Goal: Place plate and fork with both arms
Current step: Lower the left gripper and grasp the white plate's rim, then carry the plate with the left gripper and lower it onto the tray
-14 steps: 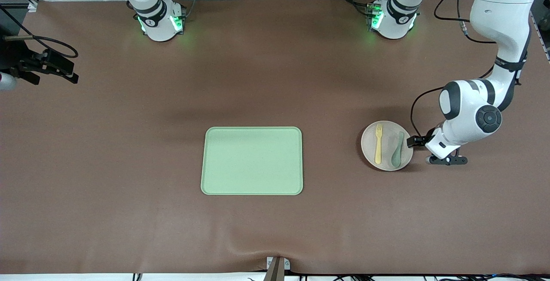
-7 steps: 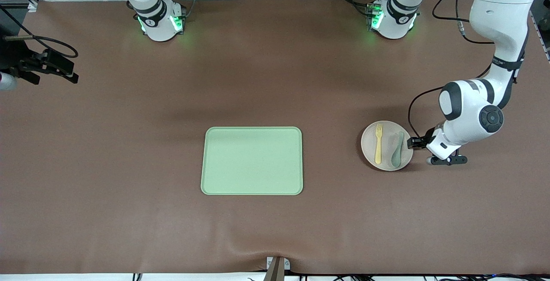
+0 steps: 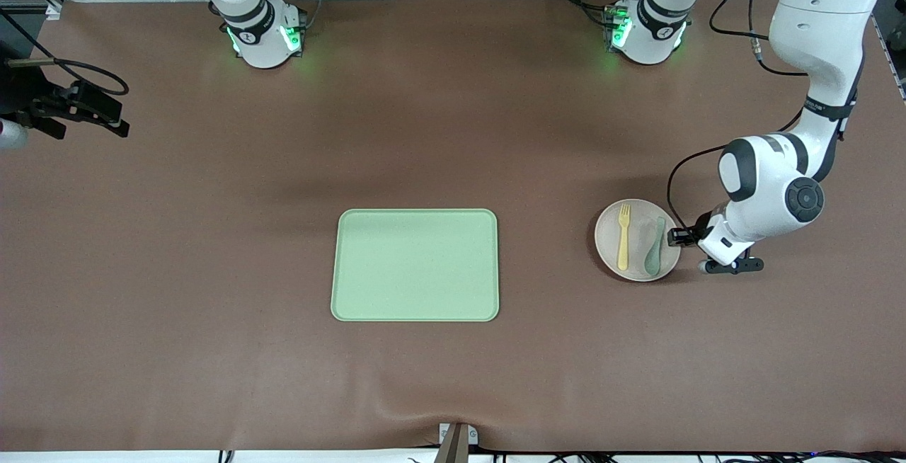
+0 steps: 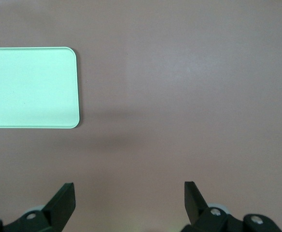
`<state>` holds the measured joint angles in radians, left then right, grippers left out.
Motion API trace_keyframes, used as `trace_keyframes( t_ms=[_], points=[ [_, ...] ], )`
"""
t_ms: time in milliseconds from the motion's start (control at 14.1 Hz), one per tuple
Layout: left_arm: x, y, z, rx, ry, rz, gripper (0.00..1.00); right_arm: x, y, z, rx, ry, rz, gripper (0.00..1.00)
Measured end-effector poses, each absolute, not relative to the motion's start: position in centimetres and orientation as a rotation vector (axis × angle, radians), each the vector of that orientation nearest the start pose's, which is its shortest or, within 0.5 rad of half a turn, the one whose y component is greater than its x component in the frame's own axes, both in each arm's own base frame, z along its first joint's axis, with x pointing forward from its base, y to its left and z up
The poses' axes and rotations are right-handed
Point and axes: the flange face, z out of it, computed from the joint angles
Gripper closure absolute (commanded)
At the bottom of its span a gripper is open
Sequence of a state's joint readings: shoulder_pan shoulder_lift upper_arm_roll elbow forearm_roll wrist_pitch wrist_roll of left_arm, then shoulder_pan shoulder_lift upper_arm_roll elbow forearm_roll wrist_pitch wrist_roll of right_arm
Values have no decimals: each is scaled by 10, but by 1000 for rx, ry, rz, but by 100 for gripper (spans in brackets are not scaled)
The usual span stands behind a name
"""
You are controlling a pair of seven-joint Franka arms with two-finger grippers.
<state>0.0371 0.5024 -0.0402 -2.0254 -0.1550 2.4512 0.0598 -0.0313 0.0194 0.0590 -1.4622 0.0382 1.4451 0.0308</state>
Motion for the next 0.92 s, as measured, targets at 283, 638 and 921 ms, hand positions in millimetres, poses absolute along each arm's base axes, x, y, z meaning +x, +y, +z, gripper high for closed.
trace_keyframes(
  t_ms=[283, 638, 921],
  points=[
    [593, -5, 187, -3268, -126, 128, 97, 547, 19, 654, -3103, -1, 58, 0],
    [595, -6, 191, -3303, -175, 125, 100, 547, 19, 654, -3103, -1, 59, 0],
    [595, -13, 191, -3344, -231, 127, 100, 547, 19, 654, -3103, -1, 59, 0]
  ],
)
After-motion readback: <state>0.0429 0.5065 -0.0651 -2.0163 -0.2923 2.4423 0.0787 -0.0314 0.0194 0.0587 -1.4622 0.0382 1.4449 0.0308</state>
